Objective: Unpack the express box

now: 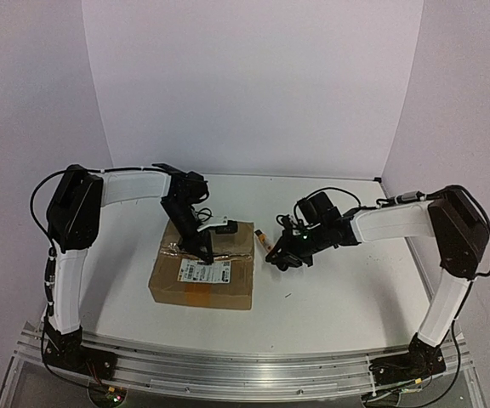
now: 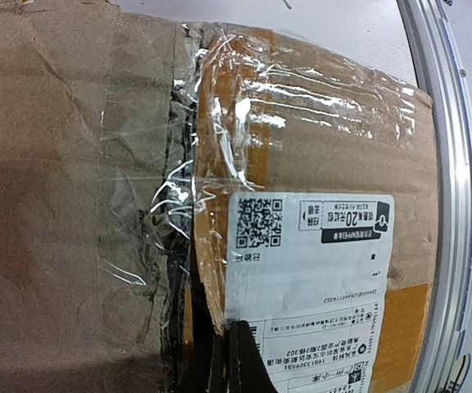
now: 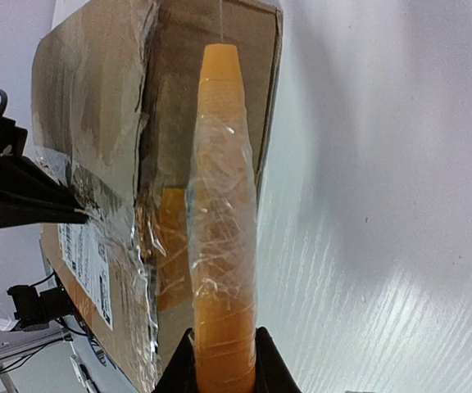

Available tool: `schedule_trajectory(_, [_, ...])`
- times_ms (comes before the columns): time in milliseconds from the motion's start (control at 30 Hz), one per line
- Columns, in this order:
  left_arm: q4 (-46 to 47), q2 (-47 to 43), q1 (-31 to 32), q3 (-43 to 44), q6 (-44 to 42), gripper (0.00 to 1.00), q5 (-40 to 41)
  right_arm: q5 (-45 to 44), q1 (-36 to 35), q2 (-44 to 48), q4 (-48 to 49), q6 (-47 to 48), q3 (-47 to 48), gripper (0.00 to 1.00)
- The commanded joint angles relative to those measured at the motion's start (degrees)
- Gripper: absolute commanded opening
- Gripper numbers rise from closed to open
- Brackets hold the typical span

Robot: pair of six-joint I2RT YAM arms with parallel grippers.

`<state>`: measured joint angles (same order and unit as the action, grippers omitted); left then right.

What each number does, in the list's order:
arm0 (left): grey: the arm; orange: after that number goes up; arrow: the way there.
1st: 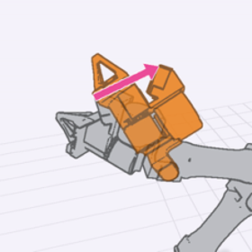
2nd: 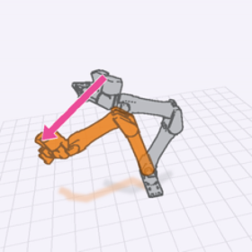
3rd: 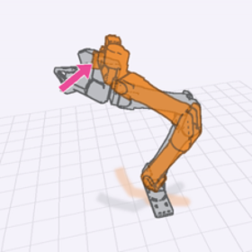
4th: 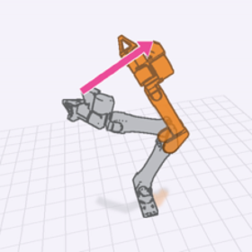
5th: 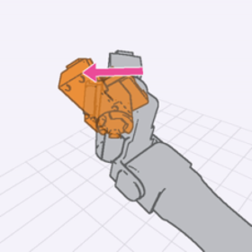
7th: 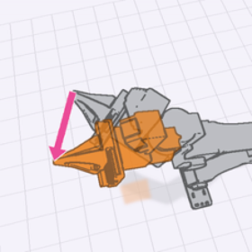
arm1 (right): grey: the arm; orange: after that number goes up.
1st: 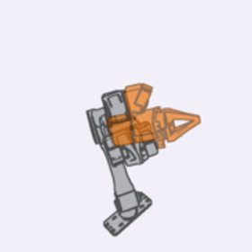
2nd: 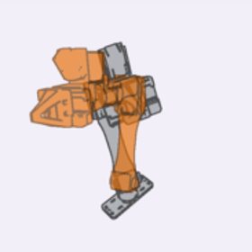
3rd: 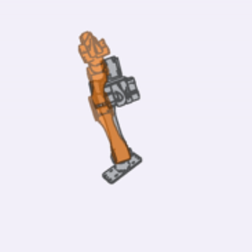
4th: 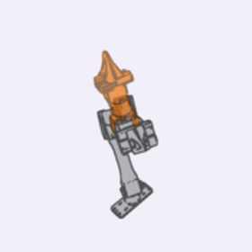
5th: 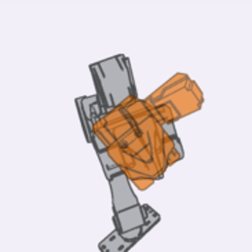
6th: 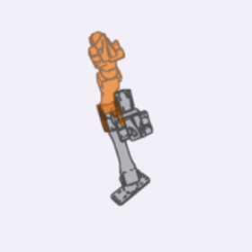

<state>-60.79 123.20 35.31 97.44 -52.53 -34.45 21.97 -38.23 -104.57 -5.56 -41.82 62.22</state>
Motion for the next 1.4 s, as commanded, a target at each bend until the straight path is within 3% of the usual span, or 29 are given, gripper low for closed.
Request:
schedule_trajectory(0, [-4.5,0.8,0.3,2.0,-2.3,0.0,3.3,6.0,1.3,7.5,2.7,1.4,-4.6,0.0])
schedule_trajectory(167, [-1.4,-2.3,0.3,0.1,-3.1,0.0,4.2,17.5,3.1,12.1,7.1,0.4,-9.6,0.0])
schedule_trajectory(267, [1.6,-4.0,0.3,-2.5,-4.3,0.0,5.2,19.7,3.5,12.3,12.5,-2.0,-11.8,0.0])
schedule_trajectory(467, [2.0,-4.4,0.3,-3.7,-6.0,0.0,5.8,18.8,3.6,8.7,18.2,-5.4,-12.1,0.0])
schedule_trajectory(900, [2.8,-4.9,0.3,-4.6,-5.3,0.0,6.4,15.6,3.7,10.3,21.2,-11.6,-18.5,0.0])
schedule_trajectory(1367, [4.0,-4.9,0.4,-5.2,-5.3,0.0,6.4,18.3,3.3,6.1,28.1,-14.2,-16.4,0.0])
